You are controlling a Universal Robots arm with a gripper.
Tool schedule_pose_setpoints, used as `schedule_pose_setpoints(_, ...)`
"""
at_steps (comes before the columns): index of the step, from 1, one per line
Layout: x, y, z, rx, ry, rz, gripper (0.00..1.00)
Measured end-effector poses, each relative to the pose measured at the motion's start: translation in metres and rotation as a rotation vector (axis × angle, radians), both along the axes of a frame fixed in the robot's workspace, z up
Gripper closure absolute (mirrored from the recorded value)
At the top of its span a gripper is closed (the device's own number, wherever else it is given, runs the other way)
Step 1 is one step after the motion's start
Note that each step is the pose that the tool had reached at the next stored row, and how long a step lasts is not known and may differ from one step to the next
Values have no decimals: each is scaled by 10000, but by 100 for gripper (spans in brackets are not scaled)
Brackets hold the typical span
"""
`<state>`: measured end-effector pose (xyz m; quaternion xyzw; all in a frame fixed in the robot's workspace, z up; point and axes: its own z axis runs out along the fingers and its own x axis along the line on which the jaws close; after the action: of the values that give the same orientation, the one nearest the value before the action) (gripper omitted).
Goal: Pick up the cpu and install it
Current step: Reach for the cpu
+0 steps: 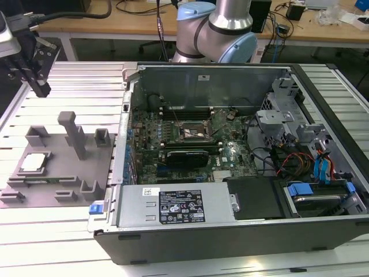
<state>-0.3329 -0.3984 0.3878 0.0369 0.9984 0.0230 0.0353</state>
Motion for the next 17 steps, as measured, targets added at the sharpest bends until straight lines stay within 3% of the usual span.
schedule_pose_setpoints(11, -142, 0, -11, -1, 0, 0, 89)
schedule_pose_setpoints(13, -223, 0, -87, -1, 1, 0, 89)
schedule_pose_setpoints(17, -303, 0, -152, 0, -1, 0, 89)
